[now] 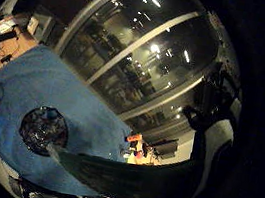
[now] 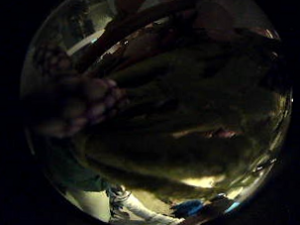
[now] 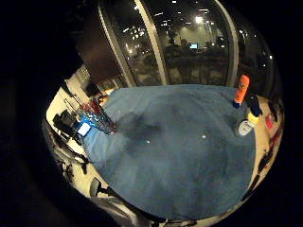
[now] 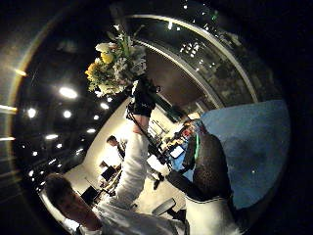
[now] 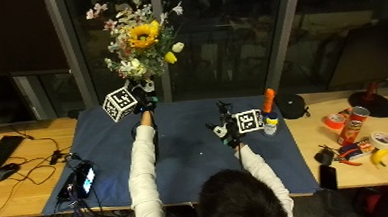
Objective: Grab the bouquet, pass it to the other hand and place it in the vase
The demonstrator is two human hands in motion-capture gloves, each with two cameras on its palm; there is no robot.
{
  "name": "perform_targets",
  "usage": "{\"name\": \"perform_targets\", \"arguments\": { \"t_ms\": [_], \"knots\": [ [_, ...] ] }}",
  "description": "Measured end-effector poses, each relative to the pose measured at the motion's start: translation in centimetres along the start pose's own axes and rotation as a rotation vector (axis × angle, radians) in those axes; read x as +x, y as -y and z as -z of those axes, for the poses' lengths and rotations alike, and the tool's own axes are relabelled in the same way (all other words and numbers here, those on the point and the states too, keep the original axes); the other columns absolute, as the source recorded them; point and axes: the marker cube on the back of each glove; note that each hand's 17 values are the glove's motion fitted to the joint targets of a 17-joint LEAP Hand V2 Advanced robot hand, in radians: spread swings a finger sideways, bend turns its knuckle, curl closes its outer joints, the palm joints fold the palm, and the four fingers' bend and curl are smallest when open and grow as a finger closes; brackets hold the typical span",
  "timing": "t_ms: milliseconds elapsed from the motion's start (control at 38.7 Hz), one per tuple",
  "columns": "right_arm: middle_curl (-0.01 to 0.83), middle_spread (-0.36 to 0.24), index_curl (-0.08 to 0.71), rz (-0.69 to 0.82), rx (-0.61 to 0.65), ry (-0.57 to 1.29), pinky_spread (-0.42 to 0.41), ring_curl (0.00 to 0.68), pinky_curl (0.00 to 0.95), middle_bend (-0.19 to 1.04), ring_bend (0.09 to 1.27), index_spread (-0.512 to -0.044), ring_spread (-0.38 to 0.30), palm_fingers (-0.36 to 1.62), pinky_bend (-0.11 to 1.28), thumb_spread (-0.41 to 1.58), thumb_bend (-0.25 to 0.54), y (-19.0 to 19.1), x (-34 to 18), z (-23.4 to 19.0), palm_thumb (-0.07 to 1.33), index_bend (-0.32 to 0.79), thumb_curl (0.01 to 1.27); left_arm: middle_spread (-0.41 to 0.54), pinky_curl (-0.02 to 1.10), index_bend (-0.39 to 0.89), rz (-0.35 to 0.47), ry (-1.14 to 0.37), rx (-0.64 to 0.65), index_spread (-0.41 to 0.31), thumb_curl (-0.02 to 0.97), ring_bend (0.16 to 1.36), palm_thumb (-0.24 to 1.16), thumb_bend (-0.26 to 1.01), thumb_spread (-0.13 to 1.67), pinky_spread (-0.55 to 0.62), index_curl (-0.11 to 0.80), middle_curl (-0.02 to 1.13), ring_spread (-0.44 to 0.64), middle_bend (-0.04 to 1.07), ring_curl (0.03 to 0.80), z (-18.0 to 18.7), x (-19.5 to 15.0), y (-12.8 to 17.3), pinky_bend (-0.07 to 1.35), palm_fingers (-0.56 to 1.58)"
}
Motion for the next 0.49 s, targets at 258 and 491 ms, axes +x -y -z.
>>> {"name": "perform_targets", "arguments": {
  "t_ms": [258,491],
  "knots": [
    [0.381,-0.085,0.284,-0.003,-0.047,-0.035,-0.043,0.340,0.354,0.22,0.48,-0.341,-0.118,0.33,0.56,1.00,-0.024,-0.5,-0.9,0.1,0.73,0.09,0.59,-0.336,0.51,0.47,0.130,-0.007,0.034,-0.345,0.743,0.90,0.85,-0.04,0.33,-0.40,0.583,0.59,-0.37,0.77,0.504,0.6,-6.2,2.0,0.70,1.35],
    [0.382,-0.089,0.267,-0.044,-0.067,-0.207,-0.029,0.331,0.340,0.23,0.46,-0.350,-0.114,0.37,0.52,1.02,-0.018,-2.1,3.1,0.1,0.73,0.14,0.59,-0.326,0.51,0.36,0.201,0.065,-0.364,-0.325,0.714,0.85,0.74,-0.08,0.44,-0.41,0.565,0.57,-0.36,0.70,0.485,1.4,-15.1,-2.6,0.72,1.21]
  ]
}}
